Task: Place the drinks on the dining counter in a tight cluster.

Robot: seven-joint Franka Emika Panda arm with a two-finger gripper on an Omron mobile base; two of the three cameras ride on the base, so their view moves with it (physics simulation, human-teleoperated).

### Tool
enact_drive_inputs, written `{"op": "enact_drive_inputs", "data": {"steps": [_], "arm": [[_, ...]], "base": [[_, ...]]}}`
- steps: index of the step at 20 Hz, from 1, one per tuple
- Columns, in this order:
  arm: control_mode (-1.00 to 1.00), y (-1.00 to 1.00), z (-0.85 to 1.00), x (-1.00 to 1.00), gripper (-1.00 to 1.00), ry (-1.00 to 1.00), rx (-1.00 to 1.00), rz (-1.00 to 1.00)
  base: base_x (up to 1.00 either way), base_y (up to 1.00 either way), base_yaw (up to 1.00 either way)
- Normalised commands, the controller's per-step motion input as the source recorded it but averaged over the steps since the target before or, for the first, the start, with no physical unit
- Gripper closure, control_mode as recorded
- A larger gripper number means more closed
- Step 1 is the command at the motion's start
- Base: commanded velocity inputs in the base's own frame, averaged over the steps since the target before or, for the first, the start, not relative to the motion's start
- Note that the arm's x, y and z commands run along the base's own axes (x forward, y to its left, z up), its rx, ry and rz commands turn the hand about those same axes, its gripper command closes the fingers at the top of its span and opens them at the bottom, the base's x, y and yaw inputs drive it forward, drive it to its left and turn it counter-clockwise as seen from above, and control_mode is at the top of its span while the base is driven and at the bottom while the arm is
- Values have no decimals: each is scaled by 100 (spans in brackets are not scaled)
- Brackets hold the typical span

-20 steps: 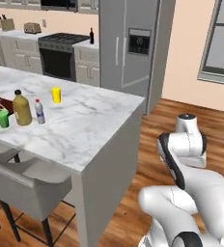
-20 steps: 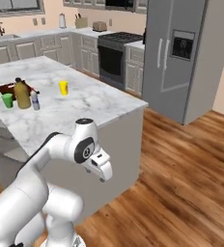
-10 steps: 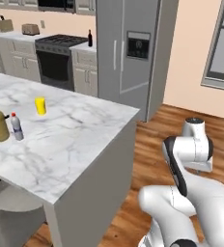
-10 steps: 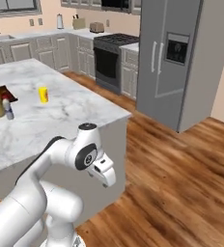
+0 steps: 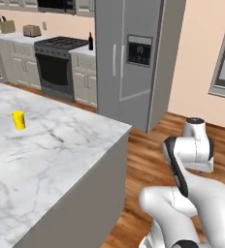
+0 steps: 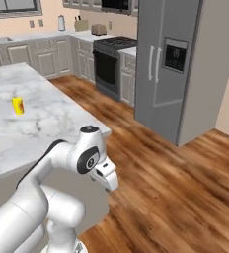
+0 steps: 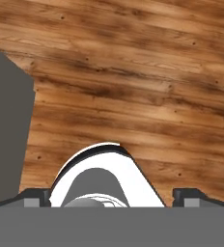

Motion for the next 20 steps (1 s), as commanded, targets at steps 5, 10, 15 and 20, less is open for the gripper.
{"op": "enact_drive_inputs", "data": {"steps": [5, 10, 15, 20], "arm": [[100, 0, 0, 0, -100, 0, 0, 0], [100, 0, 0, 0, -100, 0, 0, 0], [100, 0, 0, 0, -100, 0, 0, 0], [100, 0, 0, 0, -100, 0, 0, 0]], "base": [[73, -42, 14], [74, -41, 14], [76, -37, 17], [77, -34, 21]]}}
